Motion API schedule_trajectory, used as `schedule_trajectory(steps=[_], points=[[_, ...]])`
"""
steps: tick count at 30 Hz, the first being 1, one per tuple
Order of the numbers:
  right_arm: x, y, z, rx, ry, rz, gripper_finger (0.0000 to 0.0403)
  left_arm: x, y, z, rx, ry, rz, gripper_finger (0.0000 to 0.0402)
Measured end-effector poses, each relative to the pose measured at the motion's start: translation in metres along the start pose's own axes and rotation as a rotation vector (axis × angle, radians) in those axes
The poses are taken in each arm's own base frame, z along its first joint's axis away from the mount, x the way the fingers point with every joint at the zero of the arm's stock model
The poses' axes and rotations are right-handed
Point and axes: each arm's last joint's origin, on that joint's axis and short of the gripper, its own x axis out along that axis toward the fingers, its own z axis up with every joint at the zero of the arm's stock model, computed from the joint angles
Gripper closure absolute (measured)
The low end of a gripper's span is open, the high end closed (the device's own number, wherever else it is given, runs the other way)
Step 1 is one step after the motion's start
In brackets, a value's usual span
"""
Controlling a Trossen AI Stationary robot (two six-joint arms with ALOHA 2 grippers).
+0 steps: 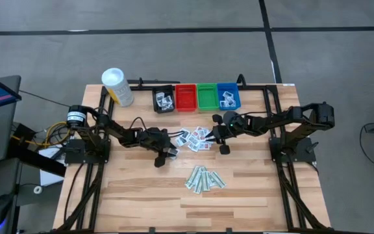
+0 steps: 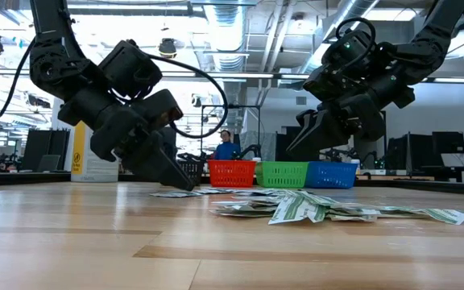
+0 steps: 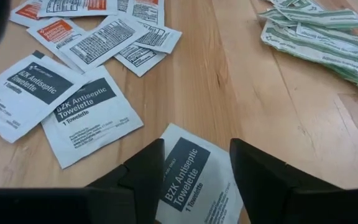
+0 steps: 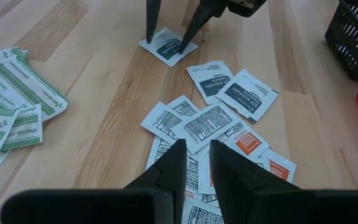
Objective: Pick & Place First Aid Supplies
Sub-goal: Put the black towelette pack into the black bin
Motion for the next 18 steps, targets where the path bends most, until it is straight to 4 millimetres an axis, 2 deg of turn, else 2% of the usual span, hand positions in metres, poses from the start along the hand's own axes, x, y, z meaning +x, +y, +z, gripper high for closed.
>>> schedule_trajectory(steps=[9, 18], points=[[0.0, 0.0, 0.0, 0.0, 0.0, 0.0, 0.0338, -0.0004, 0.0023, -0.0053, 0.043, 0.066, 0.087, 0.0224], [0.0, 0.0, -0.0001, -0.001, 0.0, 0.0, 0.0338, -0.0019, 0.0024, -0.0103, 0.038, 0.091, 0.098, 0.0224]])
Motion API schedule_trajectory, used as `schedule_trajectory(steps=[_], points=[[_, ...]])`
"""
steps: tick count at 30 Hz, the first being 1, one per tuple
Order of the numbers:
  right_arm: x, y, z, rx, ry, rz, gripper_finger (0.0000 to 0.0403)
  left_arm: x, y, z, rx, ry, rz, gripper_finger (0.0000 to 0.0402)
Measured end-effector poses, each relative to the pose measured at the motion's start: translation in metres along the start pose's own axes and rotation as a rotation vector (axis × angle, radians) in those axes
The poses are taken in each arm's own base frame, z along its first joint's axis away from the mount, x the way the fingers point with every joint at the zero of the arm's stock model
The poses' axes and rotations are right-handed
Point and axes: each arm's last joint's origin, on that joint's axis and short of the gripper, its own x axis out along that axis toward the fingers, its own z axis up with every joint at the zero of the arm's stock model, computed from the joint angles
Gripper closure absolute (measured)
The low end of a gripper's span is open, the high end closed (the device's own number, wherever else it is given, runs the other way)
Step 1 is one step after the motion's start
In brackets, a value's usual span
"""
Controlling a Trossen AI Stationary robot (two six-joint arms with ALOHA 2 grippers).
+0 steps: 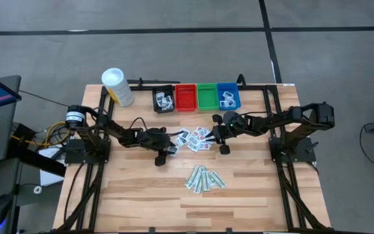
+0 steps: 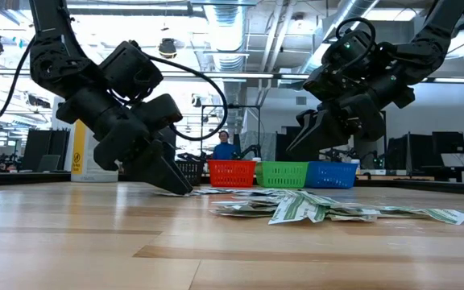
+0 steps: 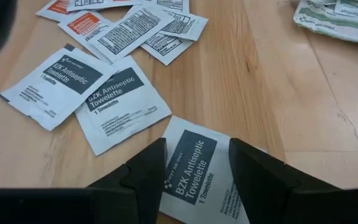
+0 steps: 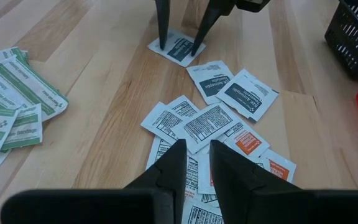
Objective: Pick & Place First Aid Supplies
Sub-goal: Put the black towelette pack into the black bin
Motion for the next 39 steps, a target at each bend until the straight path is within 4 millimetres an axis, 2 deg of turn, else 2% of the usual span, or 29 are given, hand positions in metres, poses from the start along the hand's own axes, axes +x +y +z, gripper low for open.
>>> schedule_trajectory(steps=[10, 21, 29, 39], points=[[0.0, 0.0, 0.0, 0.0, 0.0, 0.0, 0.0338, -0.004, -0.001, -0.011, -0.022, 0.018, 0.008, 0.0234], [0.0, 0.0, 0.0, 0.001, 0.0, 0.0, 0.0338, -0.004, -0.001, -0.012, -0.028, 0.015, 0.006, 0.0314], [0.0, 0.0, 0.0, 0.001, 0.0, 0.0, 0.0338, -0.004, -0.001, -0.012, -0.028, 0.01, 0.0, 0.0354], [0.0, 0.0, 0.0, 0.001, 0.0, 0.0, 0.0338, -0.004, 0.0, -0.005, -0.021, -0.085, -0.001, 0.0361]])
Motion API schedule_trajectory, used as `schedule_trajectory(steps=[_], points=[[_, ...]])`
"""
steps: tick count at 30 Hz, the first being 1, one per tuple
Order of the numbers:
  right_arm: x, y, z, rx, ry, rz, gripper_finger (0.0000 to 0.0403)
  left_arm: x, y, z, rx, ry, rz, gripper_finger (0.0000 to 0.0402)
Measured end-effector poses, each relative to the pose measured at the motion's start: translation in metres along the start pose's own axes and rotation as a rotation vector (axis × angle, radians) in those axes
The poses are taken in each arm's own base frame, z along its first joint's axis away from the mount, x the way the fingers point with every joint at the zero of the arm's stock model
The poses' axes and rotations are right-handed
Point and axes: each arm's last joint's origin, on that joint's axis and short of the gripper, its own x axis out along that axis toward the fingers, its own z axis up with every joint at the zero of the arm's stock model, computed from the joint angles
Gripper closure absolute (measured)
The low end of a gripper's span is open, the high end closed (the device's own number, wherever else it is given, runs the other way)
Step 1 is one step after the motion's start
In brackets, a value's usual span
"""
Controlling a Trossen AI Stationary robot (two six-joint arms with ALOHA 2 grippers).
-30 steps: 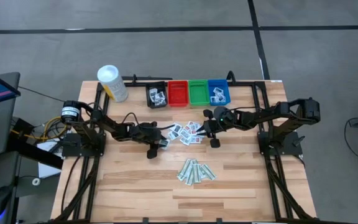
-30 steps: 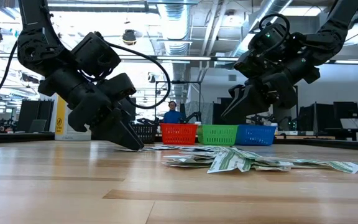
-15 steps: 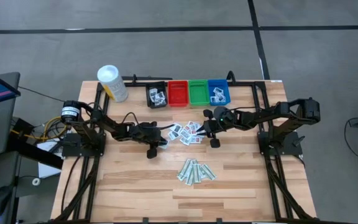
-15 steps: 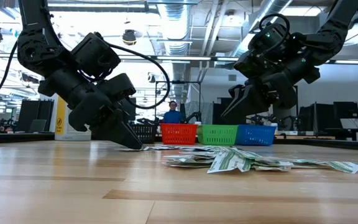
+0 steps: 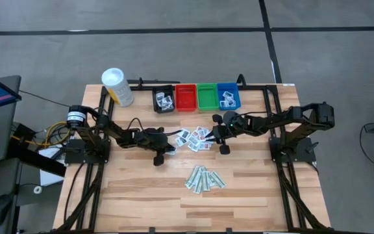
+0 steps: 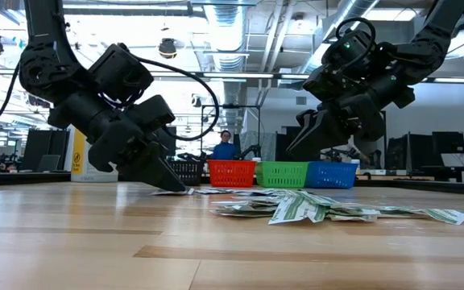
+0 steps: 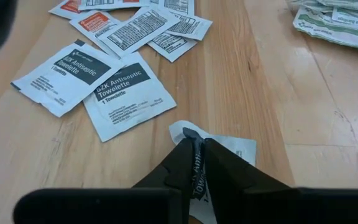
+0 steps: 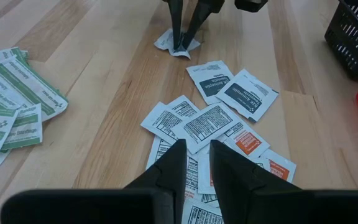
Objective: Pick & Place First Aid Supplies
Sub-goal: Put the black towelette pack into the black bin
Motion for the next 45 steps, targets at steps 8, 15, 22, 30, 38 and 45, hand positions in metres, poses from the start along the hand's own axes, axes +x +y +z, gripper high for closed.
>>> schedule_trajectory(steps=[8, 15, 22, 30, 38, 45], points=[[0.0, 0.0, 0.0, -0.001, -0.002, -0.001, 0.0338, -0.011, 0.0, 0.022, 0.011, -0.125, 0.009, 0.0364], [0.0, 0.0, 0.0, -0.001, -0.003, -0.001, 0.0338, -0.039, 0.008, 0.054, 0.123, -0.293, 0.177, 0.0364], [0.0, 0.0, 0.0, -0.001, -0.003, -0.001, 0.0338, -0.071, 0.037, 0.076, 0.143, -0.391, 0.533, 0.0364], [0.0, 0.0, 0.0, -0.001, -0.003, -0.001, 0.0338, -0.086, 0.09, 0.069, 0.003, -0.422, 0.706, 0.0364], [0.0, 0.0, 0.0, -0.001, -0.003, -0.001, 0.0338, -0.082, 0.131, 0.048, -0.084, -0.447, 0.748, 0.0364], [0.0, 0.0, 0.0, -0.001, -0.004, -0.002, 0.0338, -0.067, 0.153, 0.033, -0.169, -0.421, 0.784, 0.0364]])
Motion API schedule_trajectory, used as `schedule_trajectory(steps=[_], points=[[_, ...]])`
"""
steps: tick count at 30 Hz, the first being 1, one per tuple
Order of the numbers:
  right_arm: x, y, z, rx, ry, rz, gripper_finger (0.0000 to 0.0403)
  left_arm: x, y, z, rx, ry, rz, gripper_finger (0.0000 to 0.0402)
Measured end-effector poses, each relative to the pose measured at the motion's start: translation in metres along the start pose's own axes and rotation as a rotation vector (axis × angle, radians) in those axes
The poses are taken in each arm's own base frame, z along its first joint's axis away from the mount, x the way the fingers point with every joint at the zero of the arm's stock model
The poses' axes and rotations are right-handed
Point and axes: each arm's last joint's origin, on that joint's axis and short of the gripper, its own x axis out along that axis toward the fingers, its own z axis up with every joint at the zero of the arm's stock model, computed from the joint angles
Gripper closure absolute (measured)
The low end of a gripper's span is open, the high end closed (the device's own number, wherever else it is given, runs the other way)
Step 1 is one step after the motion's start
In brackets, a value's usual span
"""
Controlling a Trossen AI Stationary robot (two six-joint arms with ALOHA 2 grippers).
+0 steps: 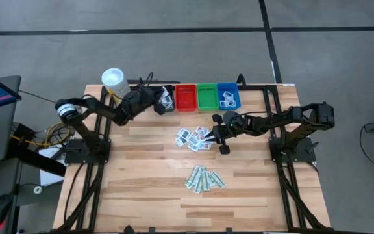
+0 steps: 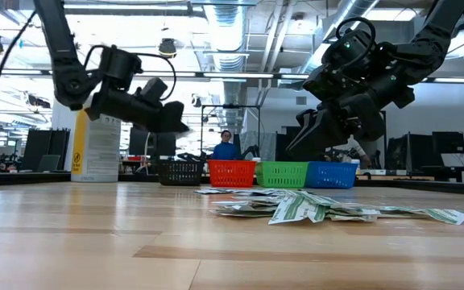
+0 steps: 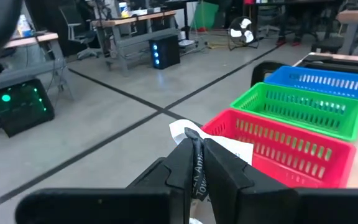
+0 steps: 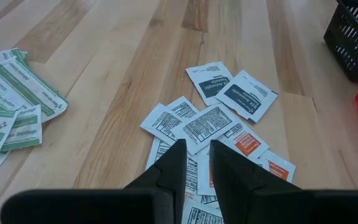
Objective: Pick & Place First Aid Supplies
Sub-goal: Put the black towelette pack into the black bin
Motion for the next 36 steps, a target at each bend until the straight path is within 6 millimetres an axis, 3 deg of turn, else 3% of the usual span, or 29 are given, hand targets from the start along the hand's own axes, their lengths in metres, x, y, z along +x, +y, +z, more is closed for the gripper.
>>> schedule_trajectory(steps=[6, 18, 30, 36], points=[[0.0, 0.0, 0.0, -0.002, 0.0, 0.0, 0.0338, 0.011, -0.001, 0.004, -0.005, -0.021, 0.001, 0.0364], [0.0, 0.0, 0.0, -0.006, 0.0, 0.0, 0.0338, 0.011, -0.001, 0.005, 0.012, -0.018, 0.001, 0.0361], [0.0, 0.0, 0.0, -0.007, 0.0, 0.0, 0.0338, 0.011, -0.002, 0.003, -0.015, 0.005, 0.001, 0.0268], [0.0, 0.0, 0.0, -0.006, 0.001, 0.0, 0.0338, 0.003, -0.01, -0.008, -0.085, 0.055, -0.077, 0.0248]])
